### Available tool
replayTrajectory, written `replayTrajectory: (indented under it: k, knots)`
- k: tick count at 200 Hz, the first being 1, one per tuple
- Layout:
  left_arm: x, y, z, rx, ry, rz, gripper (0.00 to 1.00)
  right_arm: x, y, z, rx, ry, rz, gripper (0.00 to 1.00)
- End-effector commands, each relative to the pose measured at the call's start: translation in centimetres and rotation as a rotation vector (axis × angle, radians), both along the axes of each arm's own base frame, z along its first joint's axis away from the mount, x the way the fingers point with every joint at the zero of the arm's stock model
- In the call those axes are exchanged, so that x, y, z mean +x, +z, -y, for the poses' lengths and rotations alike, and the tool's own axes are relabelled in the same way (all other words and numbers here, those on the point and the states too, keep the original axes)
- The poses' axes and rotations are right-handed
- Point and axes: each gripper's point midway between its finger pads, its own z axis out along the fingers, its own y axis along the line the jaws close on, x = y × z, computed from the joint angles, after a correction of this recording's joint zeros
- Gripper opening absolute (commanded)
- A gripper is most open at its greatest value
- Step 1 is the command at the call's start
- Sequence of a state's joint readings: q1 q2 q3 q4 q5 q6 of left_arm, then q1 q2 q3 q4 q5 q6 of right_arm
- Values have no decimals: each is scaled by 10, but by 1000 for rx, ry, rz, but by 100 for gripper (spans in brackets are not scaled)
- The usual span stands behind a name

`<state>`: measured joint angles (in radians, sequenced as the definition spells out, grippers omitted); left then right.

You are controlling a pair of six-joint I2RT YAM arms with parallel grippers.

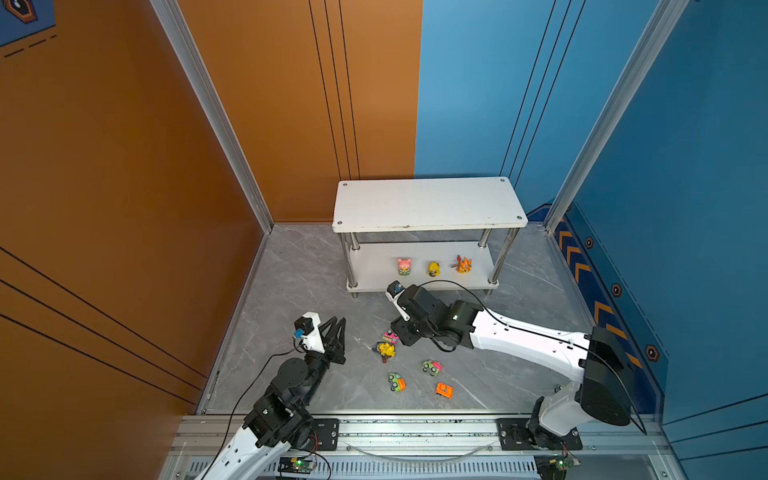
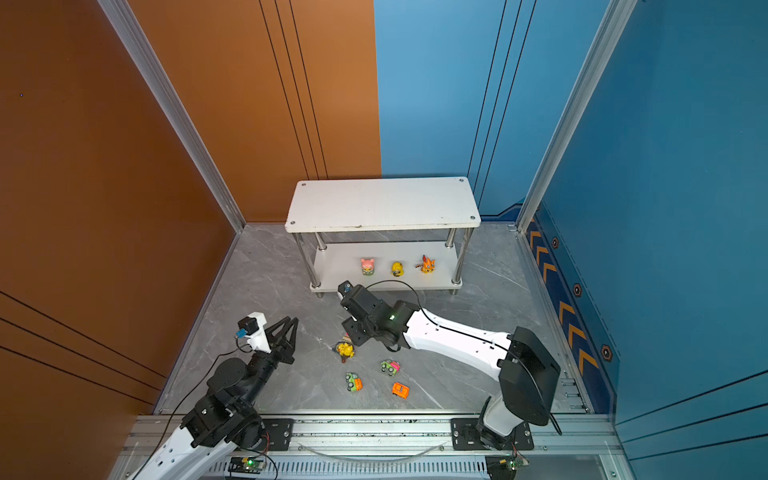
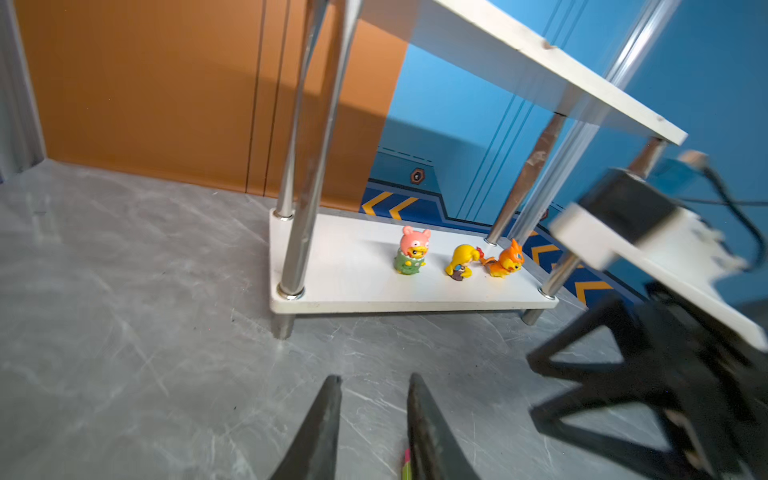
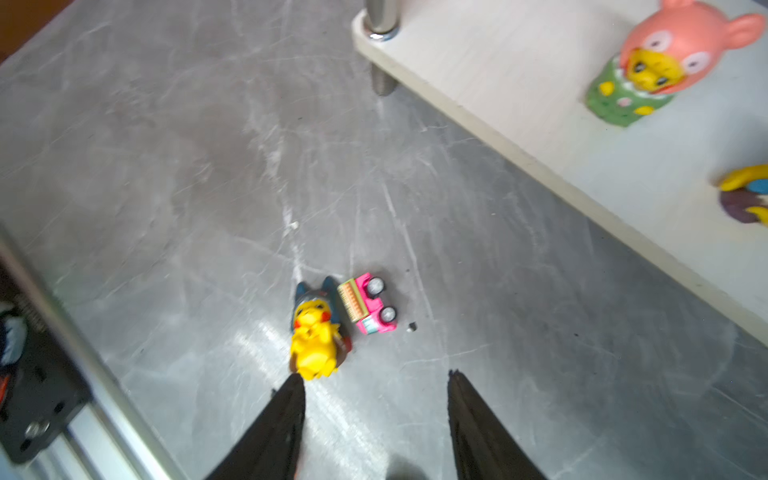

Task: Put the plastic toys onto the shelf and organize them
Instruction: 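Pull the right gripper back from the shelf toward the Pikachu figure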

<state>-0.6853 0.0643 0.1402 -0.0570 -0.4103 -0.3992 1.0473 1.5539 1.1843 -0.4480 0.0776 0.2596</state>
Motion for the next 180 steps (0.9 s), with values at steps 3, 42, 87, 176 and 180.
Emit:
replayTrajectory:
  k: [3, 42, 87, 176, 180]
  knots:
    - [-3, -50, -29, -27, 159, -193, 29, -23, -29, -9, -43, 101, -42, 59]
    - [-4, -76, -24, -74, 163, -319, 43, -23, -50, -27, -9, 133, -75, 29]
    - [-3, -88, -4, -170, 116, -433, 49, -18, -69, -36, 24, 148, -104, 13]
    - [-25, -121, 43, -193, 20, -697, 79, -49, -116, -14, -4, 138, -191, 10]
    - [-26, -122, 45, -193, 17, -698, 79, -50, -117, -13, -4, 134, -194, 10]
